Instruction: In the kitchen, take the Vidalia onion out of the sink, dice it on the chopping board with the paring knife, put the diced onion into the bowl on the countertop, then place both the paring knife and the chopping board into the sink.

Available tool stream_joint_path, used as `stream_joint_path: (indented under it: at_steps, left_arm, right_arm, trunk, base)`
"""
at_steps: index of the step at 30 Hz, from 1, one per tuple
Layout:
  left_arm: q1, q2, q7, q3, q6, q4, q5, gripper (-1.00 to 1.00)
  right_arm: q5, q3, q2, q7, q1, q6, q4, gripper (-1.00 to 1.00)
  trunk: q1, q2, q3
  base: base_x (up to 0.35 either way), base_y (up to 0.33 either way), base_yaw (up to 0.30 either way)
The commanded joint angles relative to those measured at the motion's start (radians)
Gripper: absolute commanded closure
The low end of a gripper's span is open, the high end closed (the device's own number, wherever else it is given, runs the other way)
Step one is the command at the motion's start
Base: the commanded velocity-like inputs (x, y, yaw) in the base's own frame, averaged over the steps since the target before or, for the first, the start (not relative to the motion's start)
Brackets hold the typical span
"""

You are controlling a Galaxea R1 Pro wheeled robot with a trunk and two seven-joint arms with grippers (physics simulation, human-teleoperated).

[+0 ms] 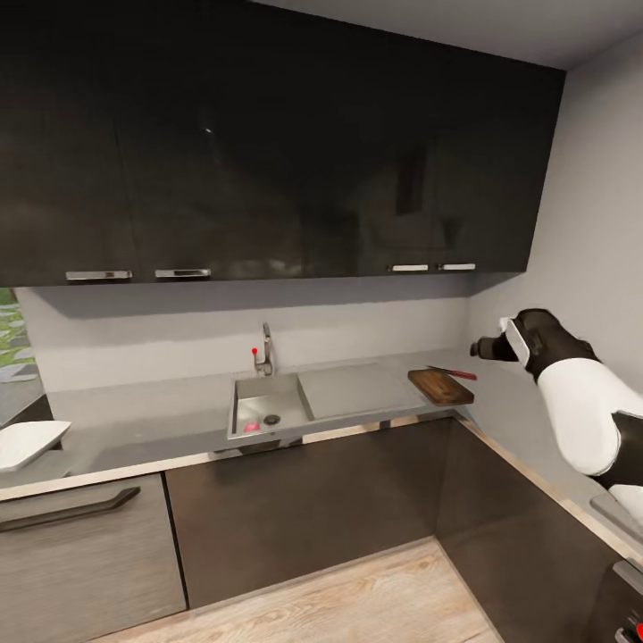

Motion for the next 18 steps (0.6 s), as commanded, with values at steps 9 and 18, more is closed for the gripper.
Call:
stream_joint_path:
  at_steps: [9, 18]
  left_arm:
    - [0.001, 0.0, -0.001, 0.002, -0.001, -0.001, 0.003, -1.0]
    - [0.001, 0.0, -0.001, 0.001, -0.001, -0.003, 0.003, -1.0]
  right_arm:
    - [-0.123, -0.422, 0.131, -0.622, 0.0, -0.247, 0.0, -1.0]
    - [-0.162, -0.441, 0.238, -0.705, 0.0, -0.293, -0.001, -1.0]
  trunk:
    - [0.0, -0.001, 0.0]
    - [0.0, -0.001, 0.0]
  base:
    - [0.0, 0.0, 0.0]
    - [0.015, -0.013, 0.0]
